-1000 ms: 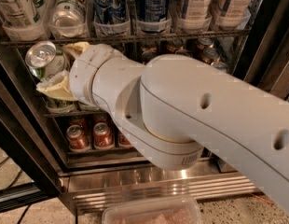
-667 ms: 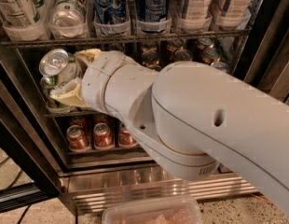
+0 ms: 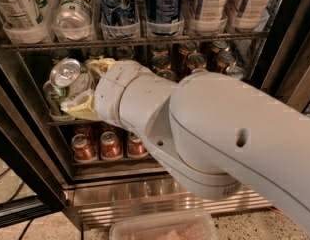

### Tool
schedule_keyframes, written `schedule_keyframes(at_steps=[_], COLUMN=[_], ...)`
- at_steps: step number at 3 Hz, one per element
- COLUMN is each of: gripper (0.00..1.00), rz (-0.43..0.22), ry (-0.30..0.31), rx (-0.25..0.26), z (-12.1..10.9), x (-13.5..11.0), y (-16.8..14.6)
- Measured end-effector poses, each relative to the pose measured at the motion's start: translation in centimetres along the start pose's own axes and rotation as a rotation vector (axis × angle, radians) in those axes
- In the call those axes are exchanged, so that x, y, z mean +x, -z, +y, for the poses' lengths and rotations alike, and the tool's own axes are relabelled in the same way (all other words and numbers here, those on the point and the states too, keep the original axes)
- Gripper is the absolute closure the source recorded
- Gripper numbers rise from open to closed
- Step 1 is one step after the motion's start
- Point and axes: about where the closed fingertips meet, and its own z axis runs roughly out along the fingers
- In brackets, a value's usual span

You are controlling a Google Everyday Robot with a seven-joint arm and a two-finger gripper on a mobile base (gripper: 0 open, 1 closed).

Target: Pick 7up can from top shelf of fridge

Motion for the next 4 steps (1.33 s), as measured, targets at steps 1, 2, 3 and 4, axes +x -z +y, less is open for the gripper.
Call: schedule_keyframes(at_steps=[1,2,3,4], gripper=[1.0,1.0,1.0,1.0], rz=[0.037,0.031,-0.016,-0.046], ry=[-0.073,-0.142,-0.188,-0.185], rx=[0.037,0.052,0.05,0.019], z=[-1.5,-2.7,-3.2,-2.6], x=[2.1,3.4,3.8,2.8], y=[4.3,9.7,14.2,14.4])
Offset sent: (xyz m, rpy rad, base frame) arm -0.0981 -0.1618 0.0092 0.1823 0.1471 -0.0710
